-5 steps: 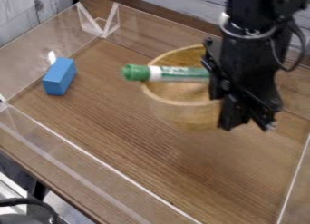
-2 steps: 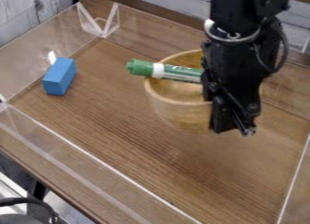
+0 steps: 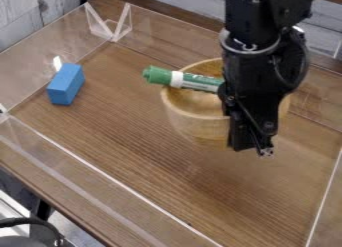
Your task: Remove the green marker from inside the brown bowl and put it on the table
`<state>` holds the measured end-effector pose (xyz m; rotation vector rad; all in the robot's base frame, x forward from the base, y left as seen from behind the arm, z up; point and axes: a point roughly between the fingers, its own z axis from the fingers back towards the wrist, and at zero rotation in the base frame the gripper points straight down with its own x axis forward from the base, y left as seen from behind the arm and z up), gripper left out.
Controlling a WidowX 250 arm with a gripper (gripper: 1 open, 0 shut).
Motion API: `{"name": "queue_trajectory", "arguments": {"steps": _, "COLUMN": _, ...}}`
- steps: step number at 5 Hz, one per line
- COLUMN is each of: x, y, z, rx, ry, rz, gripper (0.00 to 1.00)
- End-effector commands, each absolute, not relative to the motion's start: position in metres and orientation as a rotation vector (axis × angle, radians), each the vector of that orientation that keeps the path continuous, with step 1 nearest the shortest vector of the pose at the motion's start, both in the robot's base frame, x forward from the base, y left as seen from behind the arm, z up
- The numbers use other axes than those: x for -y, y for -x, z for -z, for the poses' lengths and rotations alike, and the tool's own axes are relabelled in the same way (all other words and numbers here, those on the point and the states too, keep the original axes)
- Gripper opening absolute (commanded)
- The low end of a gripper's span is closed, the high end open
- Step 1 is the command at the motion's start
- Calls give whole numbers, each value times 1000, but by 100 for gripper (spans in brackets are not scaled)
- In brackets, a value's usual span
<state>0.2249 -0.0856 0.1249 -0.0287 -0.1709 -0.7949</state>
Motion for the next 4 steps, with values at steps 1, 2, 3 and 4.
{"name": "queue_trajectory", "arguments": {"steps": 1, "x": 87, "y": -230, "z": -137, "rx": 243, "ry": 22, "rz": 831, "gripper": 100}}
{"name": "queue_trajectory", "arguments": {"steps": 2, "x": 94, "y": -229, "z": -135, "rx": 268, "ry": 21, "rz": 838, "gripper": 0}}
{"name": "queue_trajectory", "arguments": {"steps": 3, "x": 97, "y": -228, "z": -135, "rx": 276, "ry": 22, "rz": 851, "gripper": 0}}
{"name": "queue_trajectory", "arguments": {"steps": 4, "x": 88, "y": -228, "z": -135, "rx": 276, "ry": 21, "rz": 860, "gripper": 0}}
